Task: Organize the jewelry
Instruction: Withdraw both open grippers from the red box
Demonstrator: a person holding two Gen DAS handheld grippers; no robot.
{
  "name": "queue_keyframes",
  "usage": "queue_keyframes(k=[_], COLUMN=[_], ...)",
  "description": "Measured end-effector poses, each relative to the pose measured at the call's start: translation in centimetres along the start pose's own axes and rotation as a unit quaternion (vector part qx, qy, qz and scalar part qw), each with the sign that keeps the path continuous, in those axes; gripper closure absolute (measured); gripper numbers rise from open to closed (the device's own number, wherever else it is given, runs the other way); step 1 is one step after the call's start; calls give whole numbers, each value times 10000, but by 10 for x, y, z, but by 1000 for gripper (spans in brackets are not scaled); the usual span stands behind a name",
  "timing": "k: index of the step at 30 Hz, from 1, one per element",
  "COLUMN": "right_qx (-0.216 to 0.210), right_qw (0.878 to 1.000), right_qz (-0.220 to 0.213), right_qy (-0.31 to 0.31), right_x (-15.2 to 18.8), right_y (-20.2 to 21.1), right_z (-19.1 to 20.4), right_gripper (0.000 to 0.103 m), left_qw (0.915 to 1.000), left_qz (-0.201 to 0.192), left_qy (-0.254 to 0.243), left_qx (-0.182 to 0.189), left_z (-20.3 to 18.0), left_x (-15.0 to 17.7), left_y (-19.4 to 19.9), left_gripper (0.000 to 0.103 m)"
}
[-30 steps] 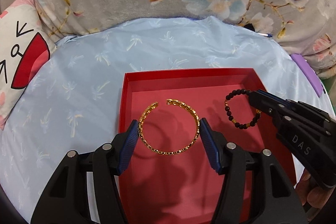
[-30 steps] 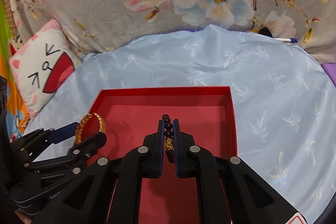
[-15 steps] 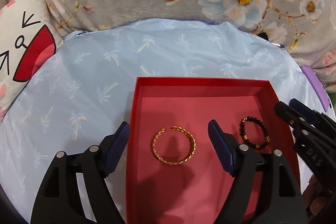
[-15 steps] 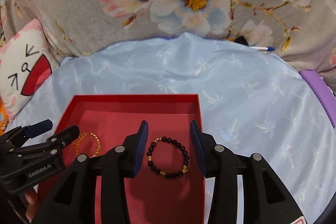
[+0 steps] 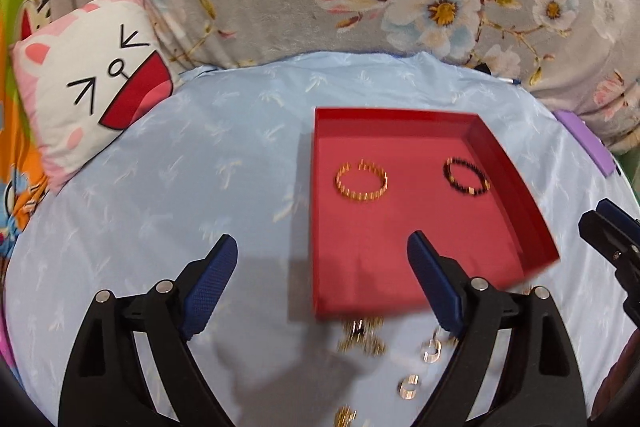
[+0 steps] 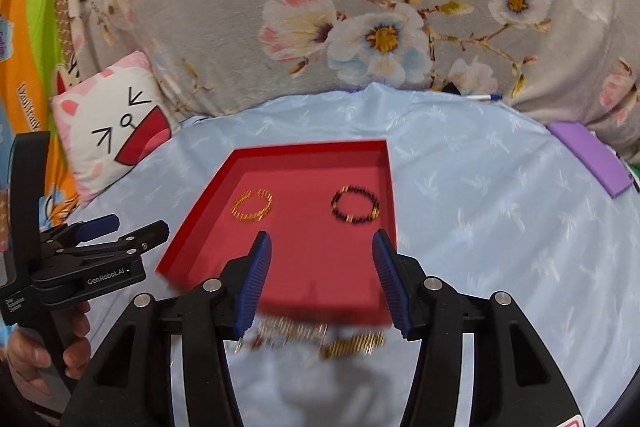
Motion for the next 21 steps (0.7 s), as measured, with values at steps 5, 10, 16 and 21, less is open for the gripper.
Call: queue_keyframes(k=[5, 10, 16, 21], right_qx=[55, 165, 165, 138], right_qw=[9997, 9989, 9973, 9969], right_qz=[190, 402, 653, 706], right_qy=[-116, -192, -285, -321], right_x=[44, 81, 110, 117], right_y=[35, 58, 69, 71], right_z=[0, -6, -6, -3], right_gripper=[50, 50, 50, 50], left_qw=[9998, 9990, 9975, 9949], left_qz=[177, 435, 702, 994], left_qy=[102, 29, -120, 19], left_qx=[-51, -39, -8, 144], left_z=[8, 7, 4, 1], left_x=[43, 87, 125, 144], left_y=[31, 54, 65, 60], left_gripper=[16, 16, 20, 43])
Point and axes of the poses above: each gripper's, at about its wrist camera, not at the fingertips, and y roughly against the way its jaws point, z to its left, x to its underside, the point moved 6 cm from there along -y, roughly the way its jaws point, and after that the axes turned 13 degrees about -z, right-handed, at the moved point
